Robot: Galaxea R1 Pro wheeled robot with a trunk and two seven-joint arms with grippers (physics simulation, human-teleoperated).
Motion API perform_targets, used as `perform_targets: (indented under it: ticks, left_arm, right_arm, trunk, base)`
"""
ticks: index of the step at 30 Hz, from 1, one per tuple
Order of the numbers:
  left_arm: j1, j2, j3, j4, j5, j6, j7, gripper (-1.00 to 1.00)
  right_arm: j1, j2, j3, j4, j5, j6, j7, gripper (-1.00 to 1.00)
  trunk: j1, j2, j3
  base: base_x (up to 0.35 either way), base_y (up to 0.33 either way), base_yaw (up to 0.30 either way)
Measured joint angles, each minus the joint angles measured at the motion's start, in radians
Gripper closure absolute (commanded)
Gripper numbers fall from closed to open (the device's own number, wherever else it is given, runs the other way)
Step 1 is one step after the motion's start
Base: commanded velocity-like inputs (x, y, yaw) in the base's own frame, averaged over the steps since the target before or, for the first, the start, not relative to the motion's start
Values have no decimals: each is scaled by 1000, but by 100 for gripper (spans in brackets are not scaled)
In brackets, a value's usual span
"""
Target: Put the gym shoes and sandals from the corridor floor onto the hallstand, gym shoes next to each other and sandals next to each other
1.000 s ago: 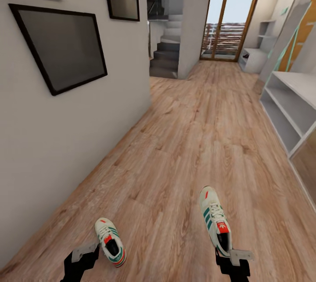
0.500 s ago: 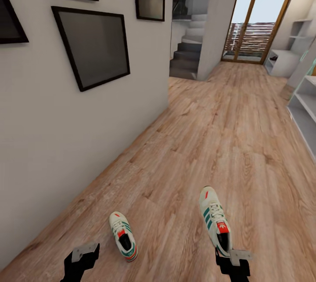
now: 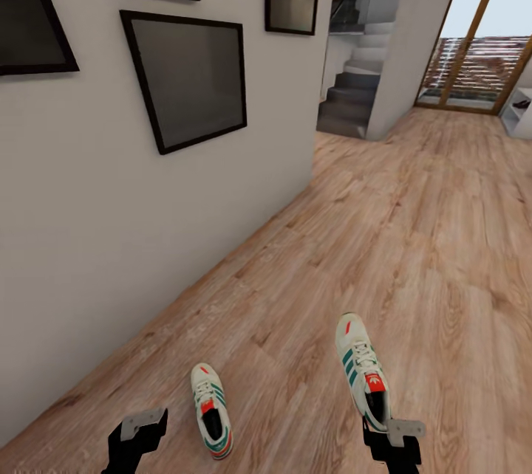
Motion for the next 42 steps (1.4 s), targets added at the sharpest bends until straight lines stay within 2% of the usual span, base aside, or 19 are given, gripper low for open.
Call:
perform_targets:
  ticks: [19, 30, 38, 42]
  left_arm:
    - [0, 0, 0, -6, 1, 1, 1, -100]
    - [0, 0, 1, -8, 1, 1, 1, -100]
    - [0, 1, 3, -8, 1, 2, 1, -100]
    - [14, -16, 12, -30, 7, -21, -8, -100]
  right_arm:
    - [0, -1, -2, 0, 0, 1, 0, 100]
    - [0, -2, -2, 0, -1, 1, 0, 100]
    - [0, -9, -2, -1, 1, 0, 3, 100]
    - [-23, 1, -5, 21, -2, -21, 1, 100]
  trunk:
    - [0, 0, 0]
    - [0, 0, 0]
    - [0, 0, 0]
    - [0, 0, 0]
  base:
    - [7, -274, 244]
    - [67, -266, 20]
    - [40, -31, 0]
    - [0, 0, 0]
